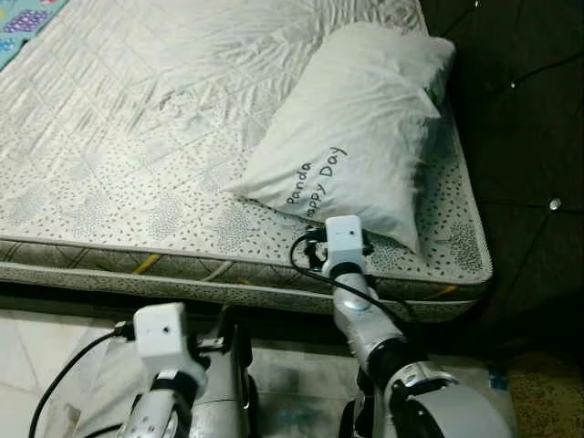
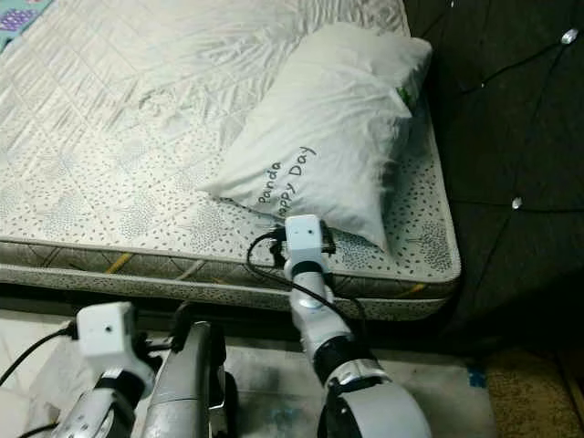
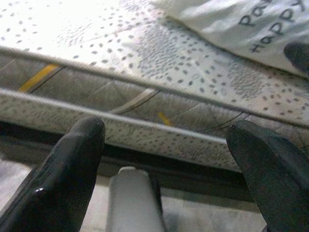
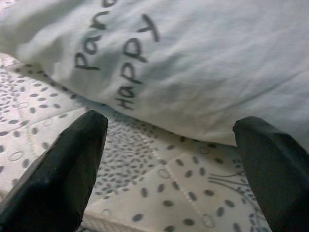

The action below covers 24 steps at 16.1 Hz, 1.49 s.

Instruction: Clean up the room

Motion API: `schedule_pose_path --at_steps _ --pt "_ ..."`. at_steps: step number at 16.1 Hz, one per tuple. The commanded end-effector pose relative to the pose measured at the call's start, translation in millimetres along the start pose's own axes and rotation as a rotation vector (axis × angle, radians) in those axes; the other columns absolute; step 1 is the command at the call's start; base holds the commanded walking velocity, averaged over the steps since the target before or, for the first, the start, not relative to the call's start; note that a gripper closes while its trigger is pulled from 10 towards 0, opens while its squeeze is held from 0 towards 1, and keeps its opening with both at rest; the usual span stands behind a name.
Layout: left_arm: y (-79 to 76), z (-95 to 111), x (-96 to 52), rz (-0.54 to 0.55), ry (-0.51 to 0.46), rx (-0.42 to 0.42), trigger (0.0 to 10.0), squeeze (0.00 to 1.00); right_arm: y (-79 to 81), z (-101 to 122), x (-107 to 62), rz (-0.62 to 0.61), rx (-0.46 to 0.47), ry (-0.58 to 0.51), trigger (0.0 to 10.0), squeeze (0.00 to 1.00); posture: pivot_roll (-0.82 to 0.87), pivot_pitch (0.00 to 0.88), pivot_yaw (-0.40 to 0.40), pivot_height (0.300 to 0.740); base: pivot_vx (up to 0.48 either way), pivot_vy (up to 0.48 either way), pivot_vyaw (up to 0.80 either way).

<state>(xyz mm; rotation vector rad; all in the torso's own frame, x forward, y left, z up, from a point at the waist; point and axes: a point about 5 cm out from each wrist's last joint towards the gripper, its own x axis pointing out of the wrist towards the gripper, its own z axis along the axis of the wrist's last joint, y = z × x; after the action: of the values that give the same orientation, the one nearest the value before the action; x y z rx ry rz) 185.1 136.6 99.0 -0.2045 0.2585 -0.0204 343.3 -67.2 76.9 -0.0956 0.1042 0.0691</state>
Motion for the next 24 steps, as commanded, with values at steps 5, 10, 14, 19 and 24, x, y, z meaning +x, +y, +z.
schedule_pose_path --at_steps 5,10,14,19,24 --pt "7.4 8 31.7 0.001 -0.061 0.023 10.0 0.00 -28.1 11 5.2 0.066 0.069 -0.065 10.0 0.00 0.10 0.141 0.005 0.613 0.000 0.000 0.00" --pt "25.0 10 54.0 0.019 -0.095 0.044 10.0 0.00 -54.4 -2 -19.0 0.069 0.132 -0.071 10.0 0.00 0.00 0.047 0.017 0.613 0.000 0.000 0.00" --pt "18.5 13 76.1 -0.009 -0.132 0.037 10.0 0.00 -72.2 -7 -33.9 -0.019 0.167 -0.078 10.0 0.00 -0.05 0.000 0.054 0.613 0.000 0.000 0.00" --pt "12.4 21 90.0 -0.039 -0.162 0.036 10.0 0.00 -80.3 12 -25.9 -0.038 0.171 -0.115 10.0 0.00 -0.07 0.000 0.064 0.658 0.000 0.000 0.00" --pt "13.2 18 93.1 -0.031 -0.180 0.032 10.0 0.00 -84.1 13 -27.5 -0.033 0.161 -0.099 10.0 0.00 -0.07 0.000 0.053 0.703 0.000 0.000 0.00"
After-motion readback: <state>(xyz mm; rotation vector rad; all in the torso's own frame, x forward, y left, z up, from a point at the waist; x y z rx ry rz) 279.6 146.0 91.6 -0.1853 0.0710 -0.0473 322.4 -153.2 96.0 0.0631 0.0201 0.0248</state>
